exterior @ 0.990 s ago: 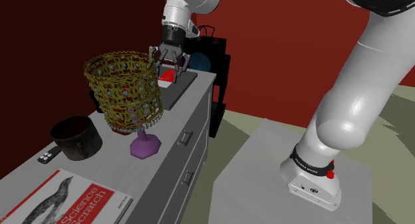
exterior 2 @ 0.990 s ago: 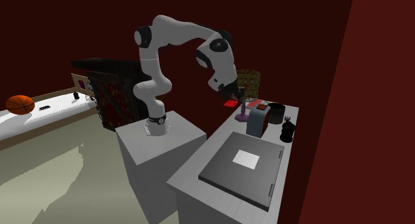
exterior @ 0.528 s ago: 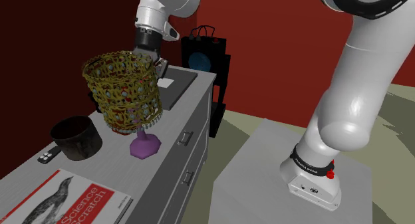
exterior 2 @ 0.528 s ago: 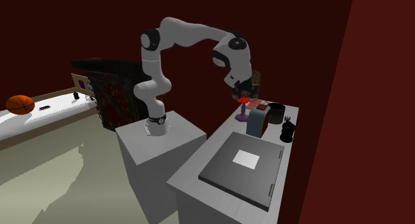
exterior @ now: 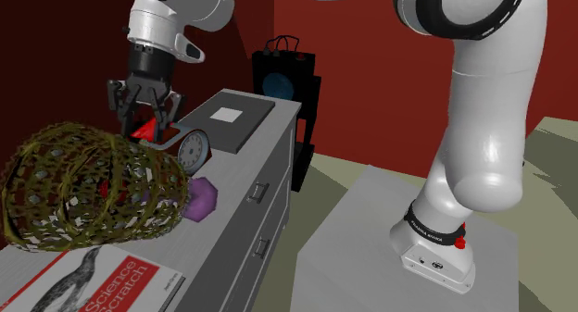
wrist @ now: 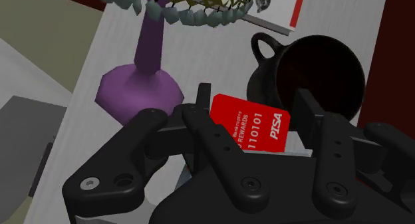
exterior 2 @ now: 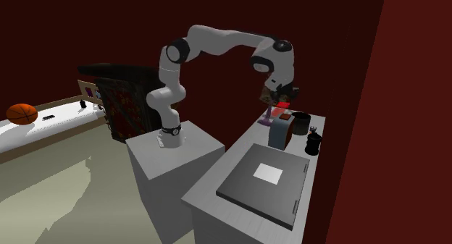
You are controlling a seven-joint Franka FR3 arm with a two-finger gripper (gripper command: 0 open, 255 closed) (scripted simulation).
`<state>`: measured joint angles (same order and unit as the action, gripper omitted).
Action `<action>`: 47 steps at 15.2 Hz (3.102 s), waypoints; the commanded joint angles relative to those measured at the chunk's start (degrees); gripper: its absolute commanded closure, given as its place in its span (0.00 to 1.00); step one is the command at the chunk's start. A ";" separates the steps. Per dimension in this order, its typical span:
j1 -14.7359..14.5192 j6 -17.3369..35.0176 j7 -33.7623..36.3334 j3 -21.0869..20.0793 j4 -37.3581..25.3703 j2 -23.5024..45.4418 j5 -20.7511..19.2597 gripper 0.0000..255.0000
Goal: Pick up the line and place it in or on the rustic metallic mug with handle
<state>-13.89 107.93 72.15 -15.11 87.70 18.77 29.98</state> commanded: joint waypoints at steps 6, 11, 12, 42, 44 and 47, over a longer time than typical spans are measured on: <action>-7.42 -1.90 9.85 -1.04 -20.57 14.19 -5.18 1.00; -10.33 -2.18 12.22 -0.90 -28.09 20.30 -6.86 1.00; -10.27 -1.46 11.85 -0.91 -27.19 20.21 -6.75 1.00; -7.78 0.46 8.23 -0.70 -21.94 18.47 -5.58 0.00; -7.78 0.46 8.23 -0.70 -21.94 18.47 -5.58 0.00; -7.78 0.46 8.23 -0.70 -21.94 18.47 -5.58 0.00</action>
<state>-21.68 108.41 80.38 -15.81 65.75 37.26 24.40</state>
